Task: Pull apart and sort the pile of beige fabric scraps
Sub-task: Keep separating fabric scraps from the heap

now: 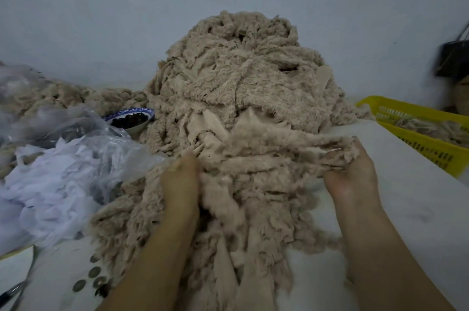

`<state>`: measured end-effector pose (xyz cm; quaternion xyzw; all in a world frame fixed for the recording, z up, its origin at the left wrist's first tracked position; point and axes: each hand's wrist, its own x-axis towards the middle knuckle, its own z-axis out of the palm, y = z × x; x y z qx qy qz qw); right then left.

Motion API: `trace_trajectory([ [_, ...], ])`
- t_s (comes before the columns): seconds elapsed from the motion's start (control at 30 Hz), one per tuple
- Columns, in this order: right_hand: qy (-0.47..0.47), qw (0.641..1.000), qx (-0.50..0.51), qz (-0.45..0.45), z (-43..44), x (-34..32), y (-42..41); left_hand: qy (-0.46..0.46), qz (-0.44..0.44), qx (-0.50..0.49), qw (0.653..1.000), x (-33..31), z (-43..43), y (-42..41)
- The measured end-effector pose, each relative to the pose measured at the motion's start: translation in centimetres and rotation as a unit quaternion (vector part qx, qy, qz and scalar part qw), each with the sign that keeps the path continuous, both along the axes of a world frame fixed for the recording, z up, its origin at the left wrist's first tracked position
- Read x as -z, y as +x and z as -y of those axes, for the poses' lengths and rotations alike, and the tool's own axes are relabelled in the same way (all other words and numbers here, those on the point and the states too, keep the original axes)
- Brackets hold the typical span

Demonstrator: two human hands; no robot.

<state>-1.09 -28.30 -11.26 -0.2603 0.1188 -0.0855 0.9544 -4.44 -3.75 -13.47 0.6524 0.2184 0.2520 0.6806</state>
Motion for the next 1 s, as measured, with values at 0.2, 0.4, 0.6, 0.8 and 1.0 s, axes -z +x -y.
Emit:
trace_trajectory([
  [0.2, -0.155, 0.982, -0.075, 0.073, -4.5, -0.1, -0.5, 0.416, 0.102, 0.065, 0.901, 0.1, 2.3, -0.4],
  [0.4, -0.591, 0.786, -0.069, 0.166, -7.3, 0.9, -2.7, 0.06, 0.027, 0.349, 0.935, -1.8, 5.0, -1.8],
  [0.6, -0.804, 0.533, -0.065, 0.256, -10.0, 1.1, -3.7, -0.281, 0.028, 0.371, 0.885, -1.3, 3.7, -1.0],
  [0.8, -0.795, 0.546, 0.088, 0.249, -10.1, 3.3, -4.5, -0.348, 0.065, 0.341, 0.871, -0.4, 3.5, -1.1],
  [1.0, -0.8, 0.581, 0.017, 0.146, -8.5, 4.1, -3.4, -0.433, 0.114, 0.323, 0.834, 0.3, 2.3, -0.6],
])
